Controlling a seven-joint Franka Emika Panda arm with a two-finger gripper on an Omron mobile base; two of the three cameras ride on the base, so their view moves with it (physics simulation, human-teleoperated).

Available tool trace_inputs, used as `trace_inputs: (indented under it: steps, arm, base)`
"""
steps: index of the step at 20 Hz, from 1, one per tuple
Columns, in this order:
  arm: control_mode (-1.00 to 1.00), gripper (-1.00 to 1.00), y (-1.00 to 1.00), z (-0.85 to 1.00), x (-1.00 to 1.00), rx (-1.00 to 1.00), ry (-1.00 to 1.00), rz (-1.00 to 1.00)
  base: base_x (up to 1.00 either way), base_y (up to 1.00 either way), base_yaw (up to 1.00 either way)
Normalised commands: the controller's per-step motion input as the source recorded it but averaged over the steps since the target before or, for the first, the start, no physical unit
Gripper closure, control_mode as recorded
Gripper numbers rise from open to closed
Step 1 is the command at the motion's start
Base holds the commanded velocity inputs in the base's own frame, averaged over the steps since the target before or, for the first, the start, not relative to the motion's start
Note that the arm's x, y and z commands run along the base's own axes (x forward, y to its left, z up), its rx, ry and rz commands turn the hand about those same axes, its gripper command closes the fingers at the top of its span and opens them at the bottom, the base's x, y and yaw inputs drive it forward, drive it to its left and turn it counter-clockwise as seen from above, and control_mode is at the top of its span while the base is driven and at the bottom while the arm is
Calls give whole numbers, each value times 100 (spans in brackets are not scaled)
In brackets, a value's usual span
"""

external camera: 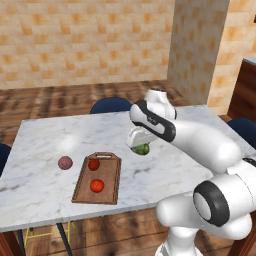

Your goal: Place the avocado, onion, tomato, and bell pepper on the cutting board.

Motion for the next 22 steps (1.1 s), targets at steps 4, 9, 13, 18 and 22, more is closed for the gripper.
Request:
trace_inputs:
  steps: [4, 9, 13, 18, 22]
  arm:
    - [-100, 100, 72, 18, 8, 0, -6, 0]
    - [-100, 100, 49, 1, 12, -3, -7, 0]
    - [-100, 100, 23, -11, 34, -6, 0, 0]
    - [-100, 100, 14, -26, 39, -8, 0, -1]
    - [-100, 100, 21, -26, 27, -8, 0, -1]
  base:
    - [0, 0, 0]
    - [0, 0, 0]
    - [0, 0, 0]
    - [0, 0, 0]
    - [0, 0, 0]
